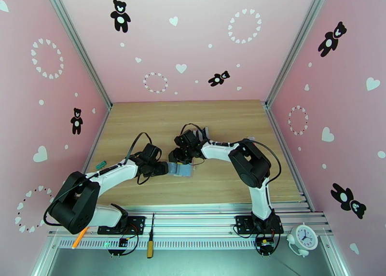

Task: Put the credit cards into the card holder

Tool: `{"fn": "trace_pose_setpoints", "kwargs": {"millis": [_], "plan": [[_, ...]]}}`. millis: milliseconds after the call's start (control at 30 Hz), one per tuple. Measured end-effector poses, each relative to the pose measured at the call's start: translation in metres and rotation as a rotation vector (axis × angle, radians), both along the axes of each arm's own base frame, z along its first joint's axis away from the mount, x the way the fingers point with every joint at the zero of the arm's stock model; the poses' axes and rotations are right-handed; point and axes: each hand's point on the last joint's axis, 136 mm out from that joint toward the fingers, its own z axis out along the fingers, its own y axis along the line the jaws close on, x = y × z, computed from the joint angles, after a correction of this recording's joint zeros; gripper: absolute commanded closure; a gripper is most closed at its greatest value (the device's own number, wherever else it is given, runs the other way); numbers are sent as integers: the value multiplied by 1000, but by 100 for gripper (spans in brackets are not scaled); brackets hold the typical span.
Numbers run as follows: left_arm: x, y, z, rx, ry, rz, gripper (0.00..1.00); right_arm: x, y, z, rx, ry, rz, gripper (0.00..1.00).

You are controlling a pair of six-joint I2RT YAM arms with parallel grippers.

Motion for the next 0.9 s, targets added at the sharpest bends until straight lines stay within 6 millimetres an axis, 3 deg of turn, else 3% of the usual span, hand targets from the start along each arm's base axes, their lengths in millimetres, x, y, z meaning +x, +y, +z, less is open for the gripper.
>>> {"fn": "trace_pose_setpoints", "kwargs": {"millis": [700,900], "plan": [[5,-4,4,-15,-15,-3,24,-2,-2,-3,3,4,4,53],[14,-9,11,-25,-35,-4,22,2,-5,6,-4,-24,10,53]]}}
